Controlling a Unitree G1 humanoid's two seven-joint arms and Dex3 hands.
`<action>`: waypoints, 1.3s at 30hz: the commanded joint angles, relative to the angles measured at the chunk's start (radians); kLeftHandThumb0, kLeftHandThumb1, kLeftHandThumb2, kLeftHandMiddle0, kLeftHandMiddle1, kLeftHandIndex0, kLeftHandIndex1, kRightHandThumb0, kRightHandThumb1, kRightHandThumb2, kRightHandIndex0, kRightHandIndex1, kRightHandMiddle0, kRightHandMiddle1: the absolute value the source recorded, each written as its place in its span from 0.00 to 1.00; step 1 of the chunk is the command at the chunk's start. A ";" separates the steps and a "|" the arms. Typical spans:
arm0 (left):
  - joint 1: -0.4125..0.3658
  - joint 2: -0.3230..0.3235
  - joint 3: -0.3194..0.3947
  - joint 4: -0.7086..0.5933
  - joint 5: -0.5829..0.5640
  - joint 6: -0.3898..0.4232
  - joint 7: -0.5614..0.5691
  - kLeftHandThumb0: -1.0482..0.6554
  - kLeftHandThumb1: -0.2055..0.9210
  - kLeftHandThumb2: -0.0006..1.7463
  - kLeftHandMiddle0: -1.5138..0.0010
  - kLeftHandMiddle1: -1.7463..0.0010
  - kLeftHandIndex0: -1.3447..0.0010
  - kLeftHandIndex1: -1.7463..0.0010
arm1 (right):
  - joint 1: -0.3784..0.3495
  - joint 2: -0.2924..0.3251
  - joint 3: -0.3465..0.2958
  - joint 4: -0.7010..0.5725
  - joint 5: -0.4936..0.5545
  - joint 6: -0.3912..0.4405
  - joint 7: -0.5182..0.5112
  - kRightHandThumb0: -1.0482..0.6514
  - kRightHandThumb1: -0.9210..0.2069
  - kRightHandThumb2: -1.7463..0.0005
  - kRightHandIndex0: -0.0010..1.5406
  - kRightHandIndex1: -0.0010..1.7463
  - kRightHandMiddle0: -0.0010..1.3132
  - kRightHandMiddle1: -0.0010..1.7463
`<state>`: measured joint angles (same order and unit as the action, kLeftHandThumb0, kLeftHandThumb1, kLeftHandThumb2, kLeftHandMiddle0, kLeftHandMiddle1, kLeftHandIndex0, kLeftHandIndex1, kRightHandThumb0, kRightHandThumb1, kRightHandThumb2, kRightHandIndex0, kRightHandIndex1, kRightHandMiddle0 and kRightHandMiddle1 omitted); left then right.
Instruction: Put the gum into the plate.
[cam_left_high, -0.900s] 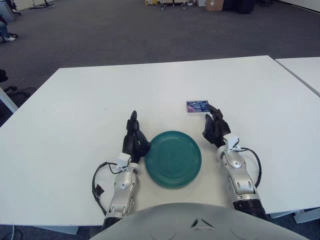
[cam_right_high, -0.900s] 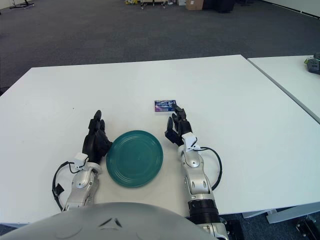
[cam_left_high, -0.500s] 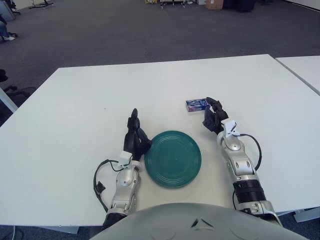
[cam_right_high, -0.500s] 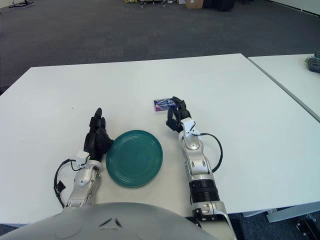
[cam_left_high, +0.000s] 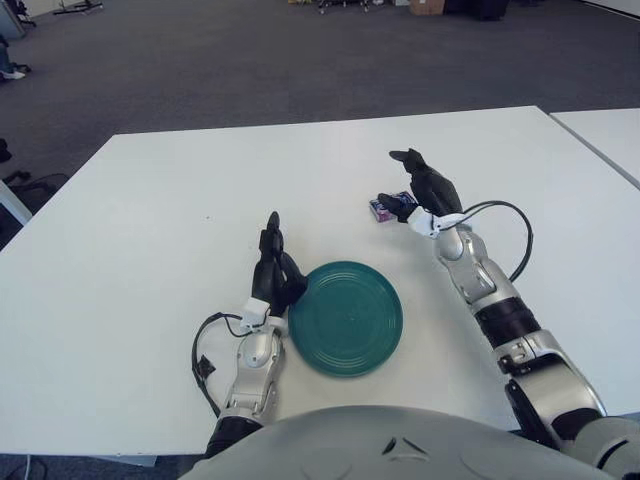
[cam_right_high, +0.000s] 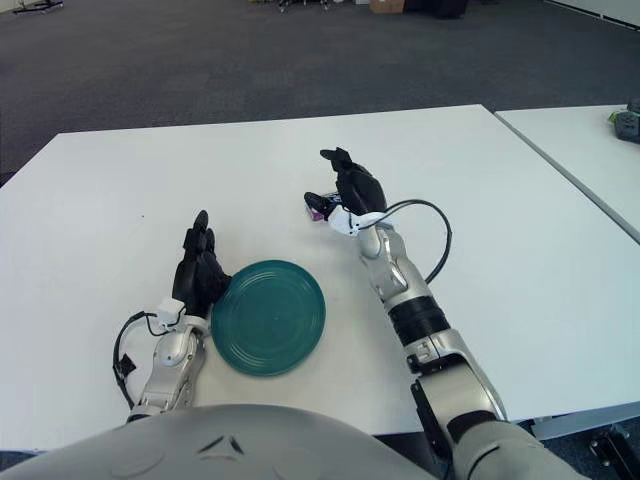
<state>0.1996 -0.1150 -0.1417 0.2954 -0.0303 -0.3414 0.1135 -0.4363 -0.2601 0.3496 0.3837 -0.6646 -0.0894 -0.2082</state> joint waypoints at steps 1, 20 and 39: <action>0.026 -0.074 0.000 0.075 -0.008 0.012 0.021 0.02 1.00 0.60 0.98 1.00 1.00 0.86 | -0.081 0.006 0.058 0.103 -0.059 -0.016 -0.004 0.20 0.00 0.69 0.23 0.02 0.00 0.48; 0.024 -0.080 -0.013 0.067 -0.018 -0.002 0.034 0.01 1.00 0.60 0.97 0.99 1.00 0.84 | -0.328 0.050 0.244 0.692 -0.167 -0.147 -0.101 0.20 0.00 0.67 0.23 0.01 0.00 0.47; 0.027 -0.066 -0.013 0.053 -0.048 0.013 0.019 0.03 1.00 0.60 0.97 1.00 1.00 0.84 | -0.372 0.016 0.325 0.905 -0.187 -0.153 -0.028 0.19 0.00 0.62 0.24 0.01 0.00 0.41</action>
<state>0.1897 -0.1151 -0.1526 0.2975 -0.0637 -0.3673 0.1368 -0.8041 -0.2304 0.6622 1.2568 -0.8438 -0.2618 -0.2664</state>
